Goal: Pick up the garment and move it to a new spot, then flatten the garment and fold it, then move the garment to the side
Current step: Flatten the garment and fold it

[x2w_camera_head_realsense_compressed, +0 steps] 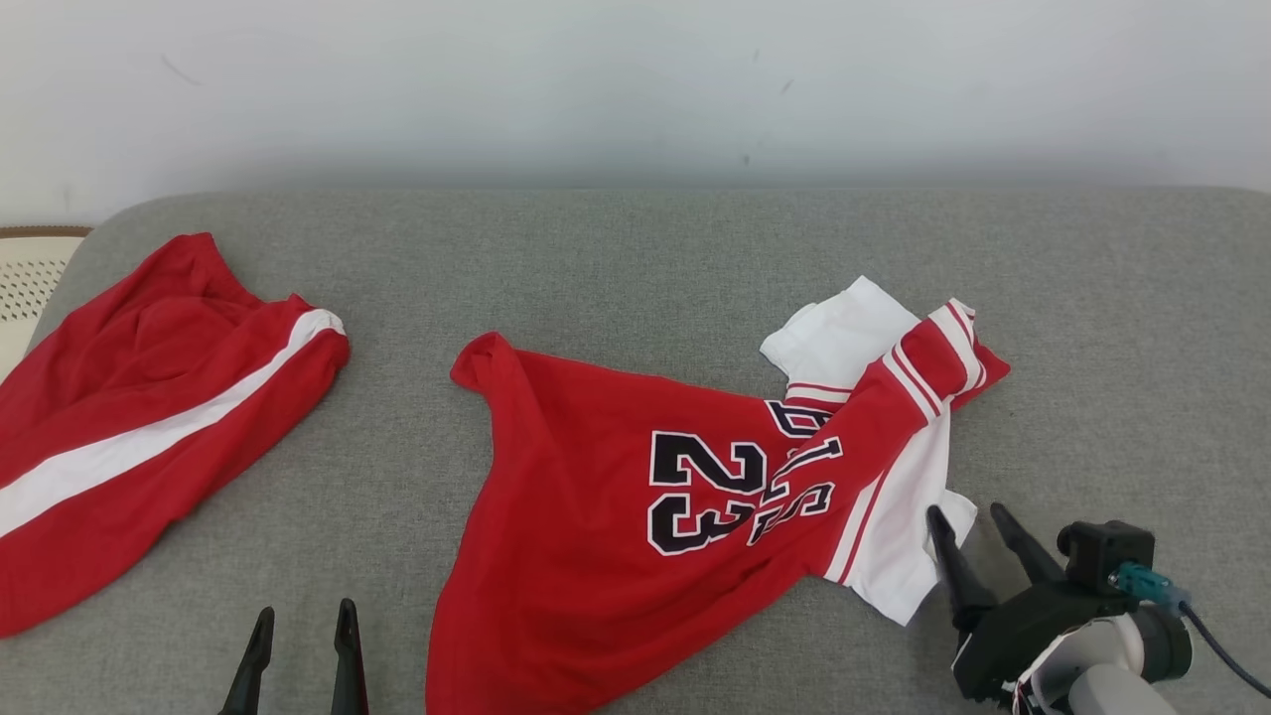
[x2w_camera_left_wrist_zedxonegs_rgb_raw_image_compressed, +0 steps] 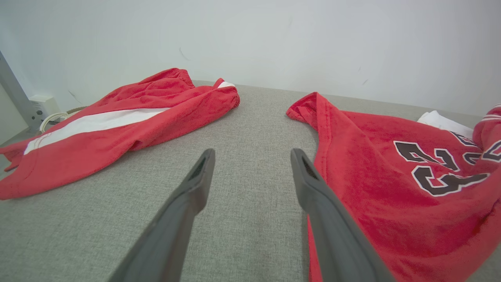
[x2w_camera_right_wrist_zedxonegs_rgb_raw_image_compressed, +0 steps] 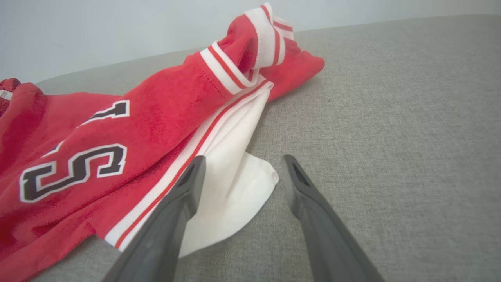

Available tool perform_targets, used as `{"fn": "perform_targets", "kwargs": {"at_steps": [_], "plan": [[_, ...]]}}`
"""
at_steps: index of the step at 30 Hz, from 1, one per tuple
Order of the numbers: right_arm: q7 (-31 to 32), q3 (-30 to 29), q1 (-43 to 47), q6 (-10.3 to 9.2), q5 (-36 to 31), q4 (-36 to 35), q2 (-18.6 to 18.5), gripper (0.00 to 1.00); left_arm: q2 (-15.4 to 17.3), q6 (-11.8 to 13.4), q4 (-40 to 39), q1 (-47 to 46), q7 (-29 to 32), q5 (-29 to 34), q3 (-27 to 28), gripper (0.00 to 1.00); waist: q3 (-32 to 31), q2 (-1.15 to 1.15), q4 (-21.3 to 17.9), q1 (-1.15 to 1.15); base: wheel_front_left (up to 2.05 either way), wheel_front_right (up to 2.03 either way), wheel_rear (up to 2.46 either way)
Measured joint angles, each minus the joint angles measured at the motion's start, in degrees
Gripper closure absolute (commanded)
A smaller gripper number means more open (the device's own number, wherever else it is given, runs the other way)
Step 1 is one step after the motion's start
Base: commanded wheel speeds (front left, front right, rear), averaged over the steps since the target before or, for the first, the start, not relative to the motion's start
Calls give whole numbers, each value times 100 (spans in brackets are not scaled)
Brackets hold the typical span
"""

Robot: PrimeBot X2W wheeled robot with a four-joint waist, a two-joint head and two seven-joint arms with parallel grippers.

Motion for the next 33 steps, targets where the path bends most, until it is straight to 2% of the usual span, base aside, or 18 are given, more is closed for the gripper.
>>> {"fn": "perform_targets", "kwargs": {"at_steps": [6, 14, 27, 28, 29, 30, 31, 33], "plan": [[79, -42, 96, 0, 33, 172, 155, 0, 1, -9, 14, 2, 0, 1, 21, 0, -12, 0, 43, 0, 0, 0, 0], [-135, -479, 86, 0, -103, 359, 168, 0, 1, -7, 1, 1, 0, 8, 4, 0, 6, 0, 71, 0, 0, 0, 0], [-54, -570, -565, -1, -808, 1222, 350, 0, 0, -30, -12, -105, 0, 8, -49, 0, 188, 0, 55, 0, 0, 0, 0], [-53, -554, -610, -1, -840, 1292, 356, 10, 0, -29, -12, -108, 0, 8, -55, 0, 201, 0, 67, 0, 0, 0, 0], [-56, -544, -655, 0, -847, 1357, 357, 27, 1, -25, -12, -109, 0, 7, -55, 0, 214, 0, 78, 0, 0, 0, 0], [-64, -538, -691, 0, -854, 1408, 357, 60, 1, -25, -10, -109, 0, 7, -53, 0, 226, 0, 87, 0, 0, 0, 0], [-87, -534, -721, 0, -862, 1447, 358, 97, 1, -25, -8, -109, 0, 2, -51, 0, 237, 0, 96, 0, 0, 0, 0], [-141, -521, -770, 0, -872, 1485, 366, 100, 1, -23, -4, -111, 0, 2, -44, 0, 255, 0, 103, 0, 0, 0, 0]]}}
